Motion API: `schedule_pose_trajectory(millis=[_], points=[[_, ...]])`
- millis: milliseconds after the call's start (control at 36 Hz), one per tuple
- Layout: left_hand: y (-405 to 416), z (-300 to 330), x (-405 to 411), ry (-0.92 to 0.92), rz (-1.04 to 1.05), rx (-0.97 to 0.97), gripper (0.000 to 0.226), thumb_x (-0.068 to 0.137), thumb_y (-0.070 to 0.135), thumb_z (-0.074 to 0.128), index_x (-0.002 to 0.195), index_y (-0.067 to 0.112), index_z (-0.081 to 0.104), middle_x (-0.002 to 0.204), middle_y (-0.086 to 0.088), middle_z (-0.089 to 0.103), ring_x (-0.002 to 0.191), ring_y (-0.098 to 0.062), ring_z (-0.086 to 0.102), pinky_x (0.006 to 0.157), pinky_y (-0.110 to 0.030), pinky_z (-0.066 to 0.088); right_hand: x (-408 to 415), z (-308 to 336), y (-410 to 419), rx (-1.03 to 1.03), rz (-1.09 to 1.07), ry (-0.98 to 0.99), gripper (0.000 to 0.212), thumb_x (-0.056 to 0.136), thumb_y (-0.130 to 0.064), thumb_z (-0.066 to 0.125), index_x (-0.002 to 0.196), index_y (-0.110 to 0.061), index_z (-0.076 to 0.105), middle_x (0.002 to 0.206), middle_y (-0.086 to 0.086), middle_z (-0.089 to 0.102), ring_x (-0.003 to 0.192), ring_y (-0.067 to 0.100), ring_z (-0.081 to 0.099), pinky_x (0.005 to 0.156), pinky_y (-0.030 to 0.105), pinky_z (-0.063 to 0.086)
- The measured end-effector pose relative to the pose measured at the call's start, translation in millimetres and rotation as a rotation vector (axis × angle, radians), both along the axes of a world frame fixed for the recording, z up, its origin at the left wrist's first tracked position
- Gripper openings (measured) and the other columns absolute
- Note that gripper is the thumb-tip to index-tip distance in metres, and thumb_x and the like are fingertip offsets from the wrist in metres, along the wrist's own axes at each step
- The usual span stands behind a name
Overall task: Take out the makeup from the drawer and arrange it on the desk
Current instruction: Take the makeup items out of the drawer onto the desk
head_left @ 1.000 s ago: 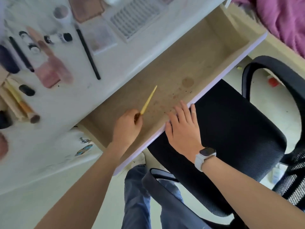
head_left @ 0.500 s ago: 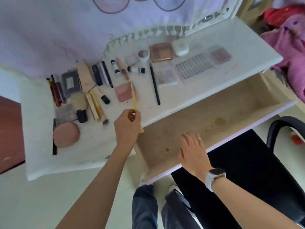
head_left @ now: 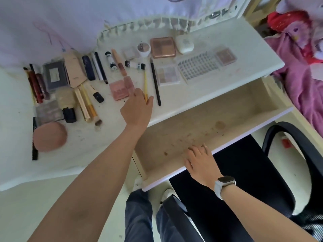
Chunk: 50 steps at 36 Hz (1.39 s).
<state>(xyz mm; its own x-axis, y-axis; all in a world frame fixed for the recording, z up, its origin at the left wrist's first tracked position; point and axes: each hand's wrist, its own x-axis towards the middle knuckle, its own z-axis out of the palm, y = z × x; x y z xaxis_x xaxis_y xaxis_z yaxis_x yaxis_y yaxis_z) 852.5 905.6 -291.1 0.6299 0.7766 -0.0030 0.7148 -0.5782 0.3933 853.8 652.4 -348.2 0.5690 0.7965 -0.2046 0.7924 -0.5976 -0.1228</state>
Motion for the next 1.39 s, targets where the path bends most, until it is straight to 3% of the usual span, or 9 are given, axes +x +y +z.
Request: schedule_pose_trajectory(millis=[194, 278, 444, 528, 639, 778, 889, 1028, 1389], points=[[-50, 0, -39, -0.246, -0.137, -0.013, 0.017, 0.092, 0.024, 0.051, 0.105, 0.016, 0.057, 0.099, 0.000, 0.061, 0.076, -0.018, 0.058, 0.062, -0.030, 0.041, 17, -3, -26, -0.038, 0.208, 0.006, 0.042, 0.095, -0.031, 0.026, 0.104, -0.016, 0.065, 0.101, -0.001, 0.064, 0.099, 0.022, 0.060, 0.104, 0.042, 0.039], [-81, -11, -62, -0.175, -0.265, -0.047, 0.010, 0.089, 0.016, 0.055, 0.098, 0.014, 0.058, 0.092, -0.001, 0.061, 0.079, -0.020, 0.060, 0.056, -0.030, 0.045, 26, 0, -35, -0.019, 0.271, 0.016, 0.040, 0.095, -0.033, 0.029, 0.104, -0.017, 0.065, 0.102, -0.002, 0.064, 0.100, 0.021, 0.060, 0.101, 0.041, 0.041], [-132, -47, -93, 0.045, -0.463, -0.321, 0.037, 0.094, 0.036, 0.049, 0.123, 0.014, 0.054, 0.116, -0.001, 0.059, 0.106, -0.019, 0.055, 0.084, -0.030, 0.044, 53, 1, -50, -0.037, 0.359, -0.008, 0.027, 0.090, -0.027, 0.048, 0.108, -0.013, 0.063, 0.106, 0.003, 0.065, 0.096, 0.025, 0.062, 0.093, 0.042, 0.047], [-150, -59, -98, 0.145, -0.542, -0.361, 0.044, 0.092, 0.048, 0.047, 0.125, 0.019, 0.050, 0.117, 0.004, 0.056, 0.105, -0.016, 0.053, 0.081, -0.029, 0.044, 67, -1, -57, -0.055, 0.331, -0.081, 0.027, 0.079, -0.017, 0.069, 0.105, -0.010, 0.065, 0.102, 0.006, 0.066, 0.092, 0.027, 0.064, 0.089, 0.042, 0.049], [-158, -66, -99, 0.178, -0.539, -0.300, 0.034, 0.093, 0.039, 0.049, 0.123, 0.024, 0.052, 0.116, 0.008, 0.055, 0.107, -0.012, 0.049, 0.077, -0.026, 0.042, 83, -1, -65, -0.161, 0.173, -0.134, 0.025, 0.081, -0.006, 0.063, 0.106, -0.010, 0.063, 0.103, 0.006, 0.065, 0.099, 0.028, 0.060, 0.096, 0.040, 0.040], [-153, -65, -95, 0.158, -0.537, -0.214, 0.028, 0.092, 0.028, 0.046, 0.117, 0.026, 0.059, 0.109, 0.008, 0.060, 0.098, -0.013, 0.054, 0.067, -0.024, 0.038, 94, 3, -66, -0.329, 0.142, -0.129, 0.027, 0.090, -0.008, 0.049, 0.114, -0.017, 0.056, 0.115, 0.001, 0.058, 0.109, 0.024, 0.053, 0.100, 0.034, 0.031], [-148, -56, -92, 0.162, -0.555, -0.188, 0.023, 0.087, 0.027, 0.053, 0.106, 0.025, 0.066, 0.094, 0.008, 0.063, 0.085, -0.013, 0.058, 0.059, -0.024, 0.036, 95, 10, -66, -0.299, 0.141, -0.149, 0.029, 0.080, -0.004, 0.062, 0.107, -0.015, 0.061, 0.105, 0.002, 0.063, 0.100, 0.026, 0.058, 0.095, 0.037, 0.040], [-144, -35, -87, -0.003, -0.570, -0.090, 0.022, 0.047, 0.012, 0.082, 0.064, 0.019, 0.070, 0.054, 0.007, 0.056, 0.046, -0.014, 0.053, 0.035, -0.017, 0.034, 104, 21, -68, -0.226, 0.209, -0.260, 0.025, 0.074, -0.010, 0.071, 0.097, -0.016, 0.064, 0.094, 0.000, 0.065, 0.089, 0.025, 0.062, 0.087, 0.038, 0.046], [-109, -34, -77, -0.113, -0.484, -0.022, 0.021, 0.056, 0.013, 0.084, 0.071, 0.018, 0.069, 0.057, 0.005, 0.057, 0.045, -0.016, 0.051, 0.034, -0.025, 0.044, 126, 39, -34, -0.124, 0.203, -0.353, 0.059, 0.074, -0.028, 0.076, 0.127, -0.013, 0.056, 0.128, 0.015, 0.057, 0.121, 0.038, 0.051, 0.099, 0.062, 0.036]])
